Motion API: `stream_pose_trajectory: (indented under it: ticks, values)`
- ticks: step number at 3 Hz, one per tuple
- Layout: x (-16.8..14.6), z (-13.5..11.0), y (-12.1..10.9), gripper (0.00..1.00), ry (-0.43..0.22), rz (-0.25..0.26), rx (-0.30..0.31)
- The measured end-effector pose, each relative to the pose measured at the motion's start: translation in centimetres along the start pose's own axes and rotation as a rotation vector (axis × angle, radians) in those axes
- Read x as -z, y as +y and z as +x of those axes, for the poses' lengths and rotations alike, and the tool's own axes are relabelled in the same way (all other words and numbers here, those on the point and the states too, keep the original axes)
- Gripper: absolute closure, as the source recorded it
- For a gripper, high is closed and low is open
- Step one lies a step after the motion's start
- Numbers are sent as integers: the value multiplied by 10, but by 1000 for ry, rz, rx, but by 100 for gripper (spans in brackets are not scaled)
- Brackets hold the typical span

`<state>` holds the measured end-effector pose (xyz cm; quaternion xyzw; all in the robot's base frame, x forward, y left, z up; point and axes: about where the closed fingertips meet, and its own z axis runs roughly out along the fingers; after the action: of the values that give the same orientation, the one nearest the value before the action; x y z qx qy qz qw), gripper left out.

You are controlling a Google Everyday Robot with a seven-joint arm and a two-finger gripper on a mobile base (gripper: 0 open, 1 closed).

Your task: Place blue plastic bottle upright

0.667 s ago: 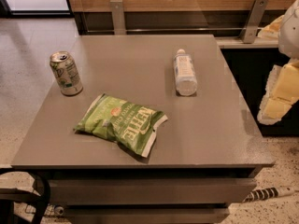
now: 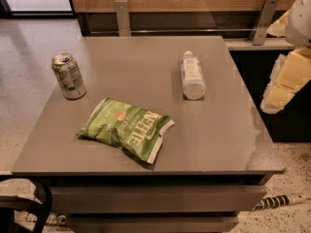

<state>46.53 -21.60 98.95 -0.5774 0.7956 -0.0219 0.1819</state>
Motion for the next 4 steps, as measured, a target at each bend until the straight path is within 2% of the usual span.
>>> stream_pose_trajectory:
  ticks: [1, 2, 3, 4]
  values:
    - [-20, -5, -43, 0, -36, -58, -177]
    - [-38, -12, -79, 0, -18, -77, -369]
    - [-53, -26, -108, 0, 27, -65, -512]
    - [-81, -60, -136, 0, 75, -50, -654]
